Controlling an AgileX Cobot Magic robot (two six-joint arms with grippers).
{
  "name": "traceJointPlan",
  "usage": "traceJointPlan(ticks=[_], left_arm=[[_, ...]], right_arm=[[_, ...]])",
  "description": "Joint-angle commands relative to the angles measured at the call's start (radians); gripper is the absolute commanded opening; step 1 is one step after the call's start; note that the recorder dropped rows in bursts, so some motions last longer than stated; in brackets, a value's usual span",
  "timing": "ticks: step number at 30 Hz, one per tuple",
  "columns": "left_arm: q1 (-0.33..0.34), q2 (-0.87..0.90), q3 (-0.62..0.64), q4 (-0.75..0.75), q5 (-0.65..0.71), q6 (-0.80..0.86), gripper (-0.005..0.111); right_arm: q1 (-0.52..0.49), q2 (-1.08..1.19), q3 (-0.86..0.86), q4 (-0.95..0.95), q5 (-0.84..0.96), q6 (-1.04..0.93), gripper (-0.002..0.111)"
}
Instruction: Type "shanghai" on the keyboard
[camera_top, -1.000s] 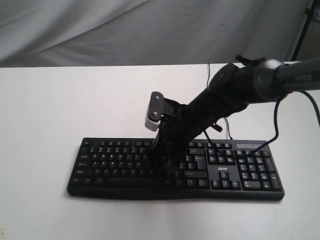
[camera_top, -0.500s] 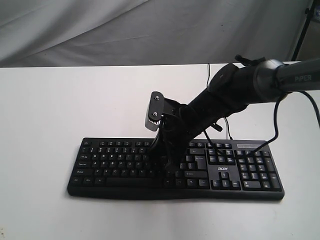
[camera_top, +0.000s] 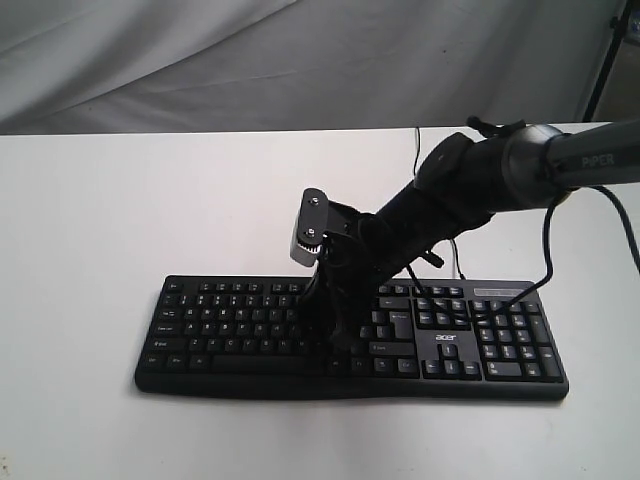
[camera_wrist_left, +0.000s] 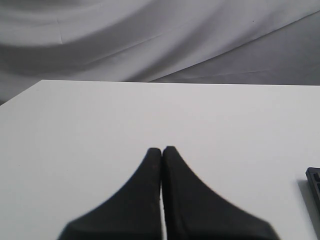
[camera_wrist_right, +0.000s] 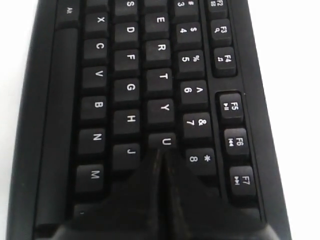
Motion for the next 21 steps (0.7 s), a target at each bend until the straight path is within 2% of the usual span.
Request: traceJointPlan(ticks=[1,16,21], left_arm=[[-0.004,-0.005,0.005,-0.001,-0.006,-0.002,0.001],[-0.004,-0.005,0.005,-0.001,-0.006,-0.002,0.001],[-0.004,-0.005,0.005,-0.001,-0.006,-0.002,0.001]], right_arm=[[0.003,-0.008,0.004,-0.021,-0.003,-0.004,0.0],[0.003,-0.097,0.004,0.054,0.002,0.0,0.0],[0.003,-0.237,0.004,0.074,0.002,0.033,0.0]])
